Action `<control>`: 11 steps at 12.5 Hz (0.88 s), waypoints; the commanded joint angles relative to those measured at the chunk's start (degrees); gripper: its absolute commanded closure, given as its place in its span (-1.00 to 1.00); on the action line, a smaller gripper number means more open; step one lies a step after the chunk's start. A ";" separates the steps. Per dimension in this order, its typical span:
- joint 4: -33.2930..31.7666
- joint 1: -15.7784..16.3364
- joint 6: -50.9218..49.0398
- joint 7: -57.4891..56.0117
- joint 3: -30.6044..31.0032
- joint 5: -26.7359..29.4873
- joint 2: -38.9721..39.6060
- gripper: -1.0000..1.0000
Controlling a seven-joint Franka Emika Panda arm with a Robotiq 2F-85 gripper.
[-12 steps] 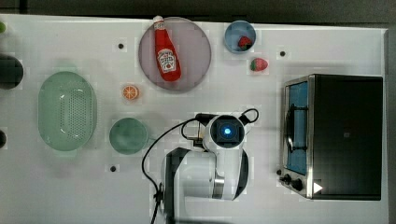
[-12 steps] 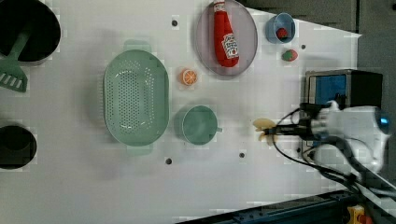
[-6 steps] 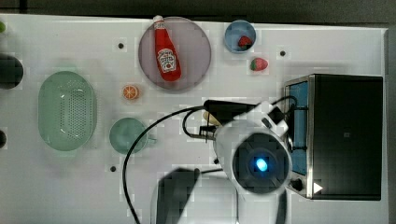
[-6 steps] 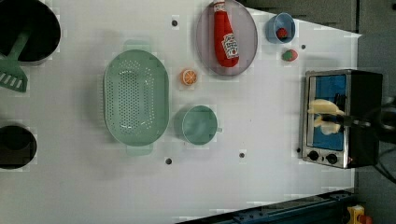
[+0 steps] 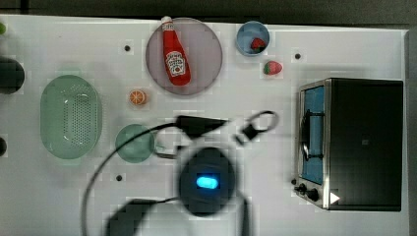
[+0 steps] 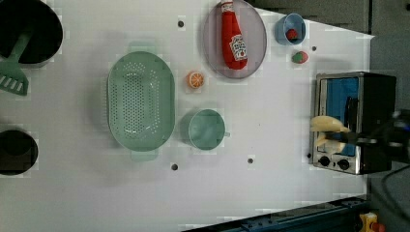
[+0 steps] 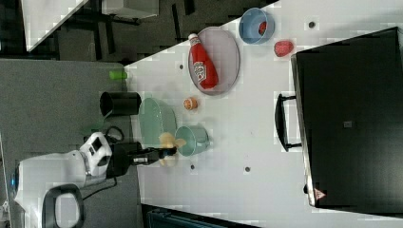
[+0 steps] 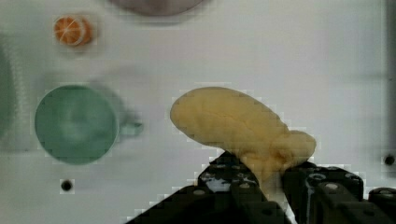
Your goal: Pick Banana and place it in mug.
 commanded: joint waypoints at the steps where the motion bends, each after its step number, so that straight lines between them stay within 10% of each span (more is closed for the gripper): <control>1: -0.38 3.99 -1.63 18.40 9.36 2.50 3.27 0.46; 11: -0.49 4.02 19.17 32.36 18.53 7.74 21.97 0.46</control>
